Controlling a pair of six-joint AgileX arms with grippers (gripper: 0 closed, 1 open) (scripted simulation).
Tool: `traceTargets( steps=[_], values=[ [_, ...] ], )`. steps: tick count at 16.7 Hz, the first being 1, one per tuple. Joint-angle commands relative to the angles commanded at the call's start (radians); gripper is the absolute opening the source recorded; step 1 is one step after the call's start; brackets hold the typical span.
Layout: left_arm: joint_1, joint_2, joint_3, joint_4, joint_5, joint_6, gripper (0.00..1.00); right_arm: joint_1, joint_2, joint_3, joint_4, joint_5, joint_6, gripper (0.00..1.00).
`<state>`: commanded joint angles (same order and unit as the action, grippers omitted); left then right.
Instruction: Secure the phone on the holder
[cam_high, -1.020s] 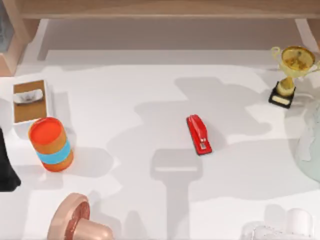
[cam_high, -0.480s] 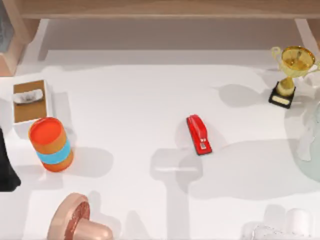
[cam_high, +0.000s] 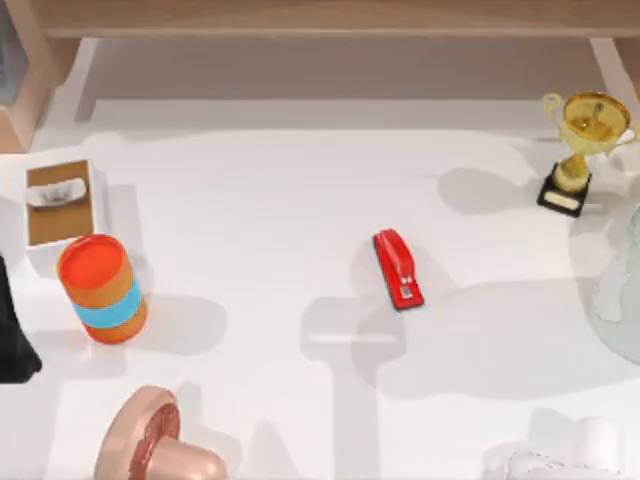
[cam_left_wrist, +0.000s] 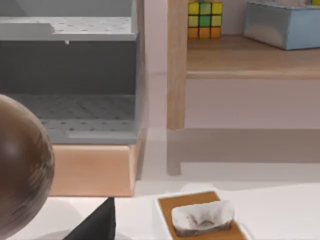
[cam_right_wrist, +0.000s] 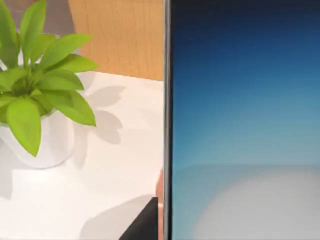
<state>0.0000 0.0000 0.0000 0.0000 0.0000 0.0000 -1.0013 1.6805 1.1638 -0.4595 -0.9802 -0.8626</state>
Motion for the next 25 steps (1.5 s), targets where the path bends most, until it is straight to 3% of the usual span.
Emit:
traceTargets(
  steps=[7, 12, 17, 25],
  values=[
    [0.000, 0.000, 0.000, 0.000, 0.000, 0.000, 1.00, -0.001, -0.002, 0.000, -0.002, -0.004, 0.000, 0.00],
    [0.000, 0.000, 0.000, 0.000, 0.000, 0.000, 1.00, -0.029, -0.029, -0.004, -0.017, 0.027, 0.083, 0.00],
    [0.000, 0.000, 0.000, 0.000, 0.000, 0.000, 1.00, 0.039, -0.039, -0.032, 0.122, 0.080, 0.139, 0.00],
    [0.000, 0.000, 0.000, 0.000, 0.000, 0.000, 1.00, 0.114, 0.077, -0.035, 0.244, 0.068, 0.161, 0.00]
  ],
)
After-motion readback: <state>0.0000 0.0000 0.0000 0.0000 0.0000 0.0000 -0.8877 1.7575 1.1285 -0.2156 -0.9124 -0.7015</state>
